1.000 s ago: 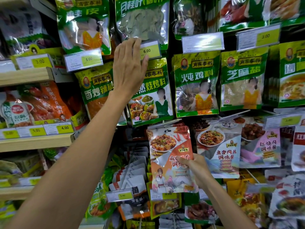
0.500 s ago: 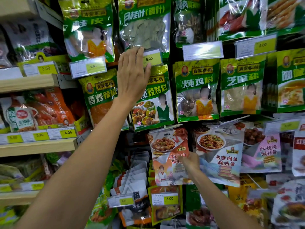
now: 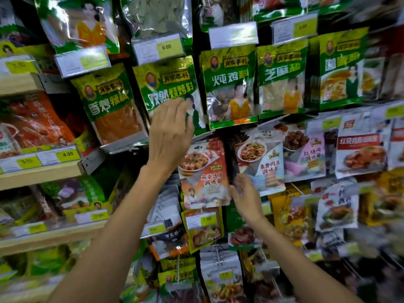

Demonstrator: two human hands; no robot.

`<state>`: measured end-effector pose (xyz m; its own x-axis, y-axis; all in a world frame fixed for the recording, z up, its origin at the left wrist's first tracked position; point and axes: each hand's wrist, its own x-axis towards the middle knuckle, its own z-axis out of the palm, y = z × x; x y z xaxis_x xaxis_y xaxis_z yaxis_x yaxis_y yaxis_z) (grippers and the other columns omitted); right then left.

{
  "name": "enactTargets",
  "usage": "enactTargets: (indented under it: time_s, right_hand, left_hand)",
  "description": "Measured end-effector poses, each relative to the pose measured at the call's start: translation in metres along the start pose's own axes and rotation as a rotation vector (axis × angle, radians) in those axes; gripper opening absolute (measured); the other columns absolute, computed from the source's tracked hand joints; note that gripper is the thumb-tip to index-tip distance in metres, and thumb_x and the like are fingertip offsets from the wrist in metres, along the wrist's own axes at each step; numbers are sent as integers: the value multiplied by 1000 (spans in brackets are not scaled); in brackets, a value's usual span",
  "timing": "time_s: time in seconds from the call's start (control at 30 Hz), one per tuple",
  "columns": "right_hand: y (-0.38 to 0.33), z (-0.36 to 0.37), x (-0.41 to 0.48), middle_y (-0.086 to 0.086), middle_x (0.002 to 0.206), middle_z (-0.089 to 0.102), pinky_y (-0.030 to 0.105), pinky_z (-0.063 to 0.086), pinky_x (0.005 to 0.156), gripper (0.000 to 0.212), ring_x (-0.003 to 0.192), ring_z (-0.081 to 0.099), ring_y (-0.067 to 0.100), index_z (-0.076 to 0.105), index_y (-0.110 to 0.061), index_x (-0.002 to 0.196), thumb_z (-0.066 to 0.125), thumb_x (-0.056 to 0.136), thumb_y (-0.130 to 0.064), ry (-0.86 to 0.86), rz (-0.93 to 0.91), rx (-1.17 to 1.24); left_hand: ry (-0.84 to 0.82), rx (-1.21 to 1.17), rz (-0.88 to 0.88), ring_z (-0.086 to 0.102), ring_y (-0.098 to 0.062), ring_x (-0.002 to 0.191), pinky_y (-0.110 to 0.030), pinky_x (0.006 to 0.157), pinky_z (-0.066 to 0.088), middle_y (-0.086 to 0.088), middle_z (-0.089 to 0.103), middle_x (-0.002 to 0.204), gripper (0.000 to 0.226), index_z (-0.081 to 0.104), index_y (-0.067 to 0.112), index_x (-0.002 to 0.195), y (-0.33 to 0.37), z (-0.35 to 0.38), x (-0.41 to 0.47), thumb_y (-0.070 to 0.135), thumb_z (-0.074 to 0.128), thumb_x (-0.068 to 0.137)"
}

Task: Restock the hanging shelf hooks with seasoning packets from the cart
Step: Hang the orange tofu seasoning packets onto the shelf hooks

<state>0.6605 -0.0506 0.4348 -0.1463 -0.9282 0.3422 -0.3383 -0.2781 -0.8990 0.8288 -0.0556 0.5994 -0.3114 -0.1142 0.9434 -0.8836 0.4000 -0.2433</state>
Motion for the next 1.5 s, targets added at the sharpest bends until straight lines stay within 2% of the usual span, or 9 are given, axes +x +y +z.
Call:
enactTargets:
  time_s: [0.3,0.4,0.53,0.67,0.77,0.93,1.1,1.23,1.5]
  right_hand:
    - [120,-151,-137,11,87,72,37,52,74,20,80,66,22,66,-16,88,50,98,-19,274,363,86]
    - [167,-214,-190,9,74,74,28,56,61,28,64,69,17,67,-15,78,49,98,-8,444,534,144]
    - [224,-298,-255,11,79,75,40,52,76,24,76,70,26,71,-15,81,54,96,-13,541,714,78]
    - [258,-371,-285,8,73,72,24,48,61,23,64,64,13,70,-10,74,57,94,-7,669,806,-43]
    - [277,-416,-292,12,71,71,38,48,70,24,72,65,25,70,-6,72,58,93,-8,724,854,-146]
    - [320,-479,-285,20,78,70,36,43,71,24,79,65,28,69,0,80,57,95,-14,851,949,-183]
    - [376,-540,-265,-2,73,70,13,44,61,17,67,63,-1,69,-14,86,56,96,-18,890,1046,-256]
    - [424,-584,-243,3,77,71,33,50,68,17,72,65,19,70,-13,88,56,96,-19,951,1109,-260]
    - [565,-647,-196,6,75,66,9,44,52,27,62,60,9,65,-2,86,50,99,-20,990,1236,-169]
  left_hand:
    - [-504,-709,-492,54,-25,85,-33,76,39,-16,63,90,28,65,-2,97,195,31,-141,14,42,97]
    - [-722,-874,-681,61,-27,84,-42,76,47,-12,66,90,32,67,0,97,278,55,-174,19,42,102]
    - [-1015,-986,-704,55,-17,64,-33,63,40,-6,63,75,23,68,4,94,399,82,-202,14,48,99]
    - [-1256,-1056,-607,58,-27,71,-40,68,41,-16,64,75,22,66,0,83,505,108,-214,8,51,96]
    - [-1353,-1062,-439,51,-25,63,-37,64,35,-17,56,68,25,62,1,77,563,132,-210,10,49,97]
    - [-1464,-1145,-307,63,-35,86,-44,79,46,-24,66,87,30,66,-5,93,647,190,-200,17,47,99]
    - [-1464,-1259,-231,61,-22,87,-19,70,38,-4,63,97,17,65,6,104,723,262,-189,13,51,97]
    - [-1401,-1252,-101,63,-32,88,-25,71,37,-17,68,93,15,68,-1,100,779,329,-174,4,56,93]
    - [-1333,-1071,-49,52,-34,114,-41,89,43,-16,56,125,40,51,5,131,871,457,-174,20,57,94]
